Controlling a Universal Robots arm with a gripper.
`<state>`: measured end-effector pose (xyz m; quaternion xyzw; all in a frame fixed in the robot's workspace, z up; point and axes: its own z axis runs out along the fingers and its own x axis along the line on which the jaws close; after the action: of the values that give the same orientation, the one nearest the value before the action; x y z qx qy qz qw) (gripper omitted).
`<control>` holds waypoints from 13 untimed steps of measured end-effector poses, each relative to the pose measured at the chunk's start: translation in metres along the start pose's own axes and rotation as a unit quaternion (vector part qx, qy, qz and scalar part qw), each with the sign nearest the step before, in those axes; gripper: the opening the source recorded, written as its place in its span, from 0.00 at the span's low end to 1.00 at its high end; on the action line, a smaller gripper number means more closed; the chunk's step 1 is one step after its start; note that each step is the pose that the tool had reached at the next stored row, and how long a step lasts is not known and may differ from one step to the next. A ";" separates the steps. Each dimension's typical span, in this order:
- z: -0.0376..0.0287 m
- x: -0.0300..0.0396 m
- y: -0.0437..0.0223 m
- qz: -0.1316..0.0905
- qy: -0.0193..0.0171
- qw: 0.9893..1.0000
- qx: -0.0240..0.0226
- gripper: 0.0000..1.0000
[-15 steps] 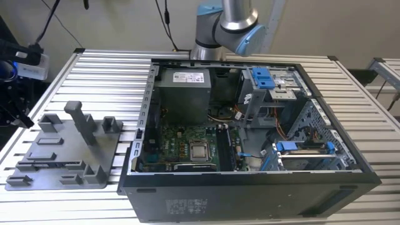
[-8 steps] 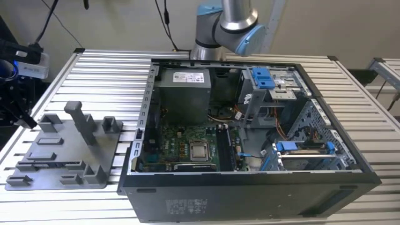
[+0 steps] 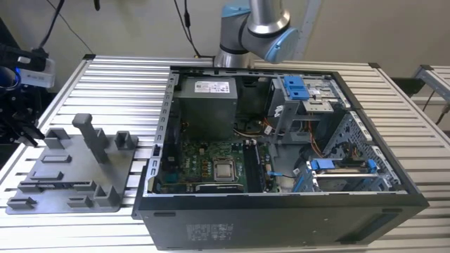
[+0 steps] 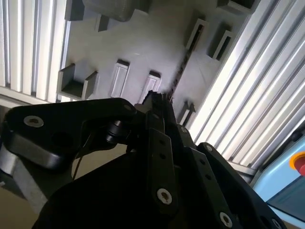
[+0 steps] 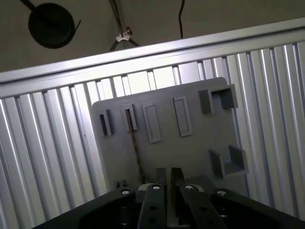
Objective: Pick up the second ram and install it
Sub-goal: 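Pick up the second ram and move it above second insertion slot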
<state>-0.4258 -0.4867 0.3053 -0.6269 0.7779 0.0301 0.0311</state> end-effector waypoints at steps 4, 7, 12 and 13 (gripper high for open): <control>0.0000 0.0000 -0.0001 -0.002 -0.002 1.000 0.002 0.31; 0.0003 0.0010 -0.0002 -0.002 -0.003 1.000 0.002 0.31; 0.0066 0.0035 -0.0007 -0.007 -0.002 1.000 0.001 0.31; 0.0080 0.0040 -0.0008 -0.010 -0.002 1.000 0.001 0.31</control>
<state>-0.4258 -0.4901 0.2970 -0.6346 0.7715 0.0304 0.0341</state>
